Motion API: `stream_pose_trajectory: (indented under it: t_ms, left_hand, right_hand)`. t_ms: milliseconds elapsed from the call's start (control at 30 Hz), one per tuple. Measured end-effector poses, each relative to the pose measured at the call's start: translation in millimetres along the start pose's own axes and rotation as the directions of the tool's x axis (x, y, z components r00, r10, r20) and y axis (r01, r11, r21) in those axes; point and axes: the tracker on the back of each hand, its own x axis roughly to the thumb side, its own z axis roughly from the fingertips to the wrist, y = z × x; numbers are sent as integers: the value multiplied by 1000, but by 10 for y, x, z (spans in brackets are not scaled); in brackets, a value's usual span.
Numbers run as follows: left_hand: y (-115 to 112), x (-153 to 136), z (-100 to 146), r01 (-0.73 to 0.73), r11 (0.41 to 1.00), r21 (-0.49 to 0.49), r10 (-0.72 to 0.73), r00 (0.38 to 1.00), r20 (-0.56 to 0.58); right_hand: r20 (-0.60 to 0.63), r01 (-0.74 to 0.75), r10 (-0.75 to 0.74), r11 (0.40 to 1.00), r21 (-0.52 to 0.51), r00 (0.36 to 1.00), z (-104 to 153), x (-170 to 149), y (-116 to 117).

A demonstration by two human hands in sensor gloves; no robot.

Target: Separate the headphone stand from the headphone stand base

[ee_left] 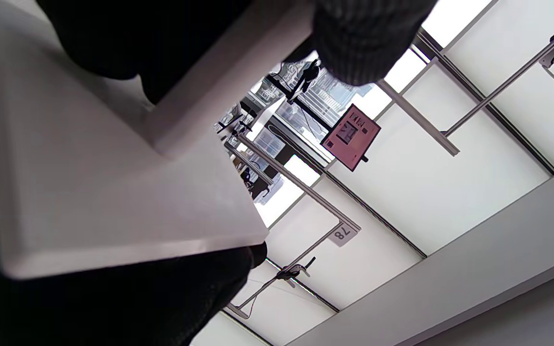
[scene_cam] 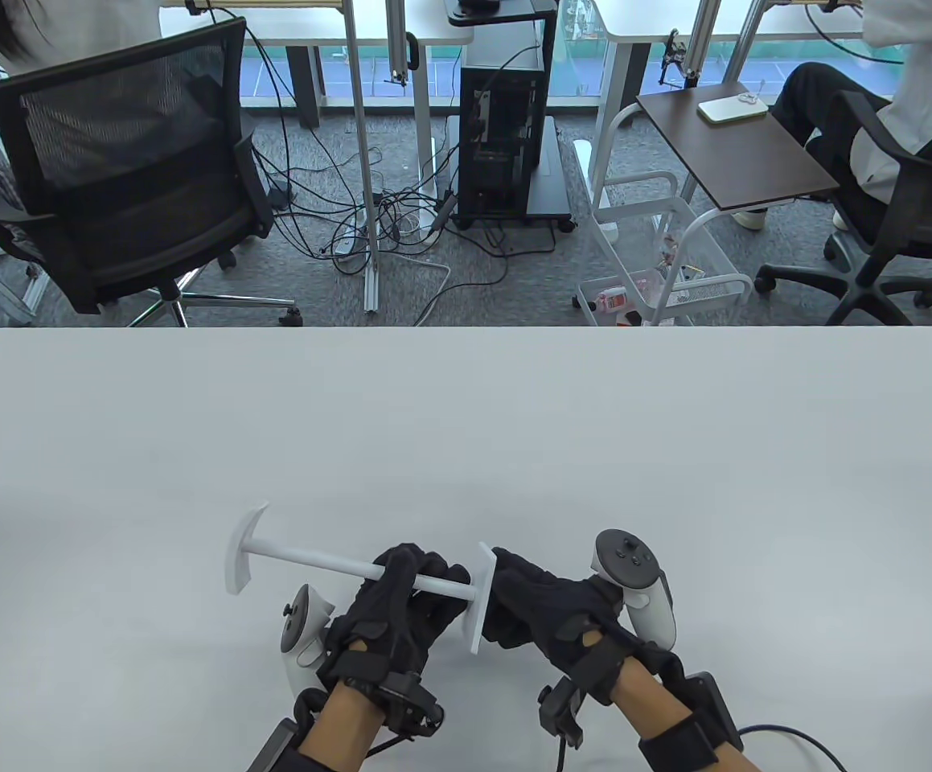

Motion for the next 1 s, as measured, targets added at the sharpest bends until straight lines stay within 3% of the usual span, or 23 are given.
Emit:
stream_pose_trajectory:
  t_ms: [233, 633, 867, 1000]
  left_hand:
    - [-39, -110, -24, 46, 998, -33, -48, 996, -78]
    - [-42, -123, -52, 126, 992, -25, -128, 989, -80]
    - [61, 10, -9, 88, 994, 66, -88, 996, 0]
    - [150, 160, 4, 239, 961, 138, -242, 970, 4]
  right_hand:
    - [-52, -225, 225, 974, 8, 973, 66, 79, 69]
    - [-199, -471, 438, 866, -169, 877, 82, 135, 73]
    - [-279, -522, 461, 827, -211, 842, 100, 93, -109]
    - [-299, -512, 443, 831, -218, 845, 98, 59, -222]
